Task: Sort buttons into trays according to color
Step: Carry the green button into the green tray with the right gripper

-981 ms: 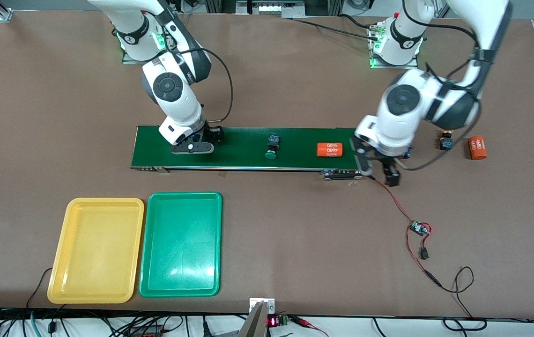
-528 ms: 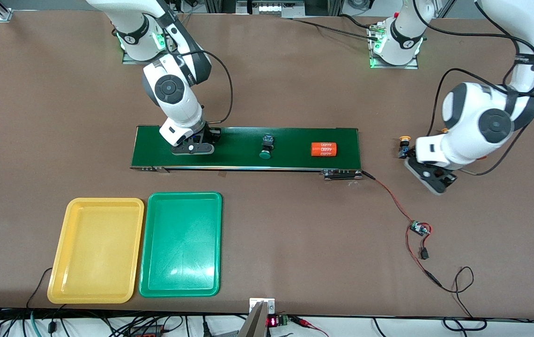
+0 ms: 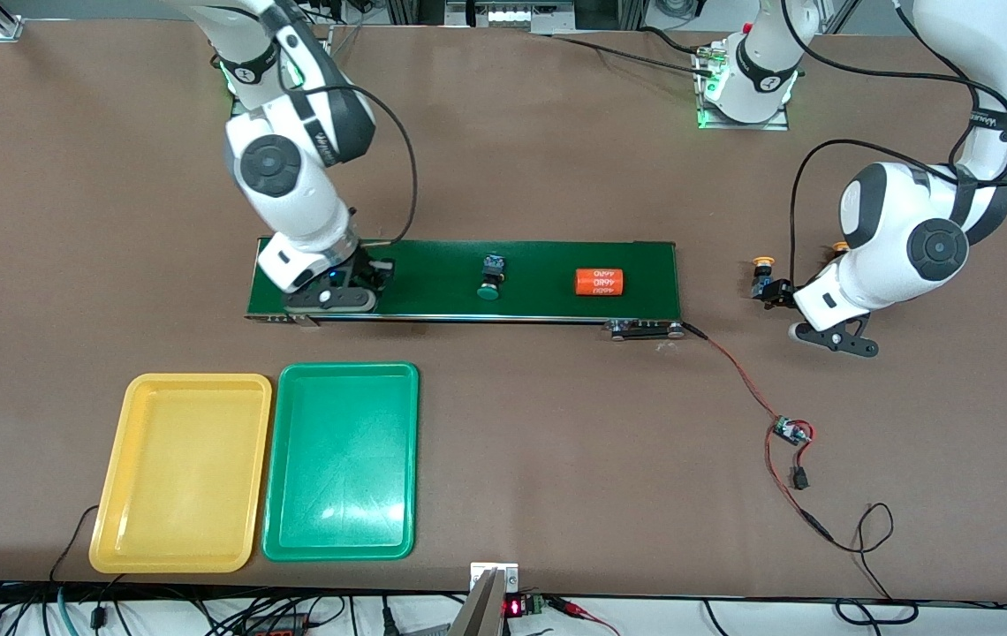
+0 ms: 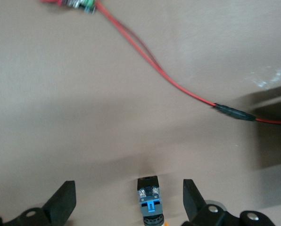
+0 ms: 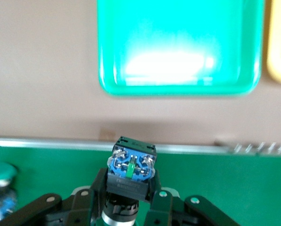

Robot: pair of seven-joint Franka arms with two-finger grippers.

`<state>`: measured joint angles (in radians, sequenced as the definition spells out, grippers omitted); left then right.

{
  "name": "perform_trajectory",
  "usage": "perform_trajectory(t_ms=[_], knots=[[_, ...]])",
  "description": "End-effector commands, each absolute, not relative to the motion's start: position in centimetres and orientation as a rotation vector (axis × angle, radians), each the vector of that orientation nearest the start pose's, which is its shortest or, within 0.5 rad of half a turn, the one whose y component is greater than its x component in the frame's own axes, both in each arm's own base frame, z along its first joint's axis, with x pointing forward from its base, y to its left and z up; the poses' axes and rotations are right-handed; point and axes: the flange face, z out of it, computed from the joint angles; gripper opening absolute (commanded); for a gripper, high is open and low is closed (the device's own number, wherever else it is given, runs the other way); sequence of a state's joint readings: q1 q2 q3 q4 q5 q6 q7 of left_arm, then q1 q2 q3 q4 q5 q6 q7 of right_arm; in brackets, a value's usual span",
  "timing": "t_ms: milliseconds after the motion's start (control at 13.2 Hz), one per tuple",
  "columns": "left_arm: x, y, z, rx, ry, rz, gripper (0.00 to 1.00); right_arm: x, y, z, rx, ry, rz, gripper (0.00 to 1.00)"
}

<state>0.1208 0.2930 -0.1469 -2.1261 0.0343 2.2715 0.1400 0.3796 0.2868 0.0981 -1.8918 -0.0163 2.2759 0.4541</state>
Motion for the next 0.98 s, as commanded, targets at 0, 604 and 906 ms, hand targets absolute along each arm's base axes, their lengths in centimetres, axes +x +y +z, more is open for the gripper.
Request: perform_trajectory(t_ms=[0,604,906], knots=[[54.8,-0.4,24.1,-3.168,0.195,0.286,1.00,63.2,26.7,37.2,-3.075,-0.141,-0.211,0.01],[52.0,0.5,18.1,-3.263,-0.089,0.500,1.00,72.2,19.3,31.8,-3.001,-0.262,-0.355,0.04],[51.0,0.4,16.9,-3.259,-0.091,0.520,0.86,72.3,20.8,28.0,-2.981,-0.339,-0.411,0.04]])
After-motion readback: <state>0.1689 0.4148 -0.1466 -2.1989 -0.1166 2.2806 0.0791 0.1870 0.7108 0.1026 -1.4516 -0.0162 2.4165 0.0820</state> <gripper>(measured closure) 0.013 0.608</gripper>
